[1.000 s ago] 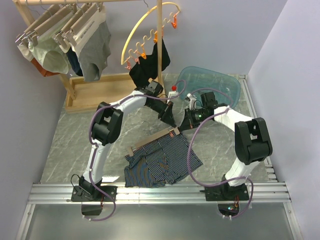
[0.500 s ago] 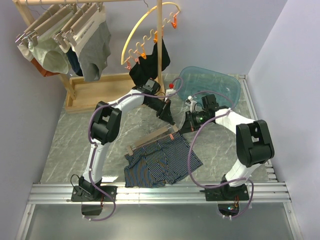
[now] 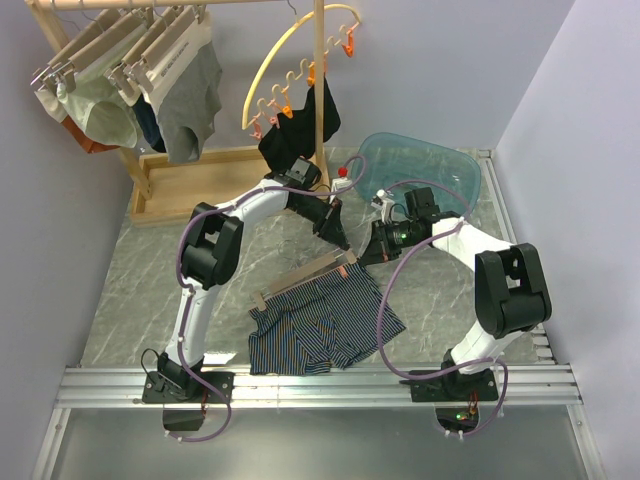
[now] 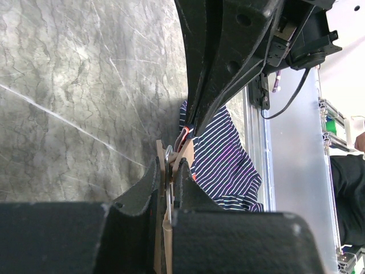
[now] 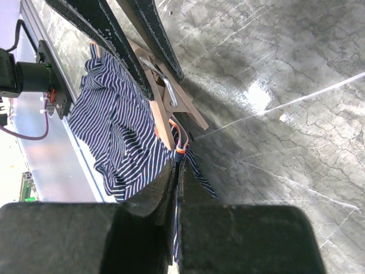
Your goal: Clip the underwear to the hanger
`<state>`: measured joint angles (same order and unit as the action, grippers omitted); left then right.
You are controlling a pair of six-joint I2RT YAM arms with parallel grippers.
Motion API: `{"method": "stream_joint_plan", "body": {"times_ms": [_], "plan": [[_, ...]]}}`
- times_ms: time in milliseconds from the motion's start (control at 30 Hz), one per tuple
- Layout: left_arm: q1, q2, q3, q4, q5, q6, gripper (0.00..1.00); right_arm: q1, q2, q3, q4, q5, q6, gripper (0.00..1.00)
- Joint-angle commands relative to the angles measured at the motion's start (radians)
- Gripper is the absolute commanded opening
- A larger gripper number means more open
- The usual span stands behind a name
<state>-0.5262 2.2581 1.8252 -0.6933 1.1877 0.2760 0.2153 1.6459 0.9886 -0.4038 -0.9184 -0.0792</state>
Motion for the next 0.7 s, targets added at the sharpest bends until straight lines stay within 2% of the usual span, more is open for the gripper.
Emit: {"method": "stream_joint_plan", "body": {"times_ms": [0, 667], "plan": [[-0.001, -0.038, -0.001, 0.002, 0.027, 0.043, 0.00, -0.016, -0.041, 0.022, 0.033, -0.010, -0.008, 0.00], [-0.009, -0.038, -0.007, -0.043, 0.036, 0.086, 0.00, -0.024, -0.026, 0.071, 0.076, -0.017, 0.038, 0.00]]}}
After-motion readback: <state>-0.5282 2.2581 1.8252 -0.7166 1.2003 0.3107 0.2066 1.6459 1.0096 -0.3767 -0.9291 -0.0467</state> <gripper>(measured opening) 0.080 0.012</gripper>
